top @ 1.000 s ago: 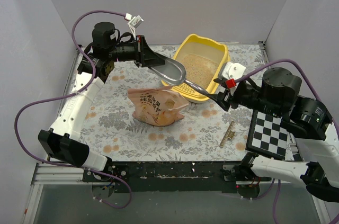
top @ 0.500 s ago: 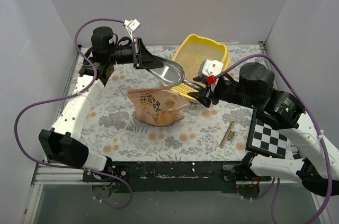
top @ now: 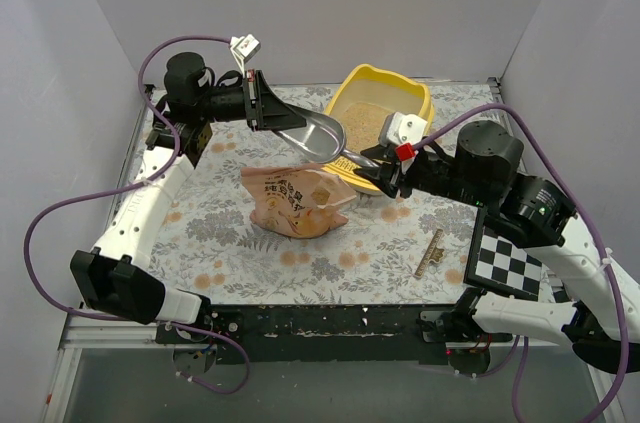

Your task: Fill the litter box with clean litter

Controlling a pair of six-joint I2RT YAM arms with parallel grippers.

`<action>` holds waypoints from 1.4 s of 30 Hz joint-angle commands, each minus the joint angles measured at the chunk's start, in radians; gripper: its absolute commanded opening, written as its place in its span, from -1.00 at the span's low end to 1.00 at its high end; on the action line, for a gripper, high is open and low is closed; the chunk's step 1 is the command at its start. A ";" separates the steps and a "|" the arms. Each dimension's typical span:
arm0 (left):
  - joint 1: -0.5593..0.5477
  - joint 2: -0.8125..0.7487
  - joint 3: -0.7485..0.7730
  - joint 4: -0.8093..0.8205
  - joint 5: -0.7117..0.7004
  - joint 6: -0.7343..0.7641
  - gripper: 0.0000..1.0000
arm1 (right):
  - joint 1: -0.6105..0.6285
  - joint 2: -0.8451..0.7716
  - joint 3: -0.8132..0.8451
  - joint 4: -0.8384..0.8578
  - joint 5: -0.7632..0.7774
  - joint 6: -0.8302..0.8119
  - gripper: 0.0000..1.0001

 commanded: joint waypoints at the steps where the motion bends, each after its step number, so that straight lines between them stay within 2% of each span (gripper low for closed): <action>1: 0.003 -0.057 -0.002 0.039 0.031 -0.029 -1.00 | 0.003 -0.011 -0.005 0.062 -0.011 0.018 -0.20; 6: 0.005 -0.058 -0.007 0.047 0.034 -0.032 -1.00 | 0.003 -0.014 -0.008 0.072 -0.013 0.020 -0.32; 11: 0.005 -0.065 -0.020 0.051 0.036 -0.035 -1.00 | 0.003 -0.019 -0.019 0.079 -0.020 0.021 -0.33; 14: 0.005 -0.066 -0.027 0.051 0.039 -0.032 -1.00 | 0.003 -0.014 -0.014 0.081 -0.030 0.021 -0.66; 15: 0.003 -0.068 -0.027 0.050 0.037 -0.029 -1.00 | 0.003 -0.013 -0.013 0.081 -0.030 0.023 -0.92; 16: 0.005 -0.068 -0.031 0.047 0.036 -0.025 -1.00 | 0.003 -0.013 -0.011 0.082 -0.031 0.024 -0.97; 22: 0.005 -0.071 -0.048 0.041 0.037 -0.012 -1.00 | 0.003 -0.019 -0.023 0.098 -0.043 0.032 -0.97; 25: 0.005 -0.068 -0.045 0.041 0.037 -0.009 -1.00 | 0.003 -0.017 -0.023 0.096 -0.046 0.030 -0.77; 28: 0.005 -0.063 -0.039 0.041 0.037 -0.009 -1.00 | 0.003 -0.014 -0.026 0.095 -0.042 0.029 -0.64; 34: 0.005 -0.058 -0.042 0.039 0.037 -0.008 -1.00 | 0.003 -0.021 -0.037 0.108 -0.045 0.027 -0.56; 36: 0.005 -0.057 -0.039 0.041 0.039 -0.008 -1.00 | 0.003 -0.019 -0.037 0.110 -0.053 0.027 -0.63; 38: 0.003 -0.057 -0.042 0.039 0.037 -0.008 -1.00 | 0.003 -0.017 -0.039 0.116 -0.056 0.027 -0.97; 42: 0.005 -0.058 -0.050 0.033 0.036 0.006 -1.00 | 0.003 -0.025 -0.039 0.119 -0.076 0.032 -0.97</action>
